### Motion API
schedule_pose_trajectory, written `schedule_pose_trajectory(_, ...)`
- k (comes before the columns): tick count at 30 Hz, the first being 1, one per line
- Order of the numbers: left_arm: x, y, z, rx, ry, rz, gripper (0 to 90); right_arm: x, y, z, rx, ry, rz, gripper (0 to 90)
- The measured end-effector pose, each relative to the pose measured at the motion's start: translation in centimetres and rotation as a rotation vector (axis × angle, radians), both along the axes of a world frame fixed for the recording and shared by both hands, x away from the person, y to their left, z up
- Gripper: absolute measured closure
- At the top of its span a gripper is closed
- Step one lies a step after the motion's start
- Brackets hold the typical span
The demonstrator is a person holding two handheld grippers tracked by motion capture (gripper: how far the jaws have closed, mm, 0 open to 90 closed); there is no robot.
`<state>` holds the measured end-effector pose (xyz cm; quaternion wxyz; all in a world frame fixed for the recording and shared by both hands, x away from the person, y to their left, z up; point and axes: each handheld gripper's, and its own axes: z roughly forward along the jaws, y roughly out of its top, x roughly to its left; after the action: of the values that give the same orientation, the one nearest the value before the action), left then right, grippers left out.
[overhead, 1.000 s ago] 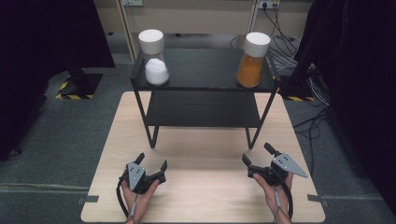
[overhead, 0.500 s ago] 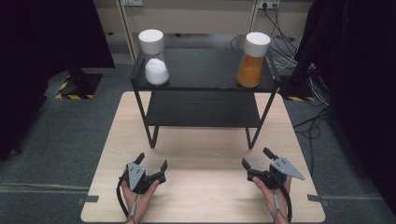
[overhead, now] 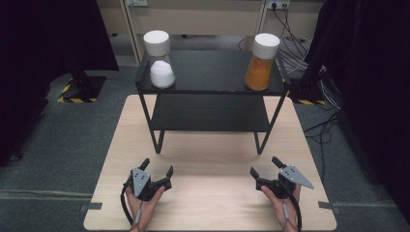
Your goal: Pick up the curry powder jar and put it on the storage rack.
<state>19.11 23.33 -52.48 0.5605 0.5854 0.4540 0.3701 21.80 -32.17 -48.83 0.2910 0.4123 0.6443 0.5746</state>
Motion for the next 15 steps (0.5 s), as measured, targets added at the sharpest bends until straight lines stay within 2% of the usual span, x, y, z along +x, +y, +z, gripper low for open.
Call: schedule_pose_trajectory(15,0.01,0.01,0.01,0.001,0.000,-0.001,5.9,-0.21,-0.02,-0.76,-0.034,0.022,-0.006,0.6)
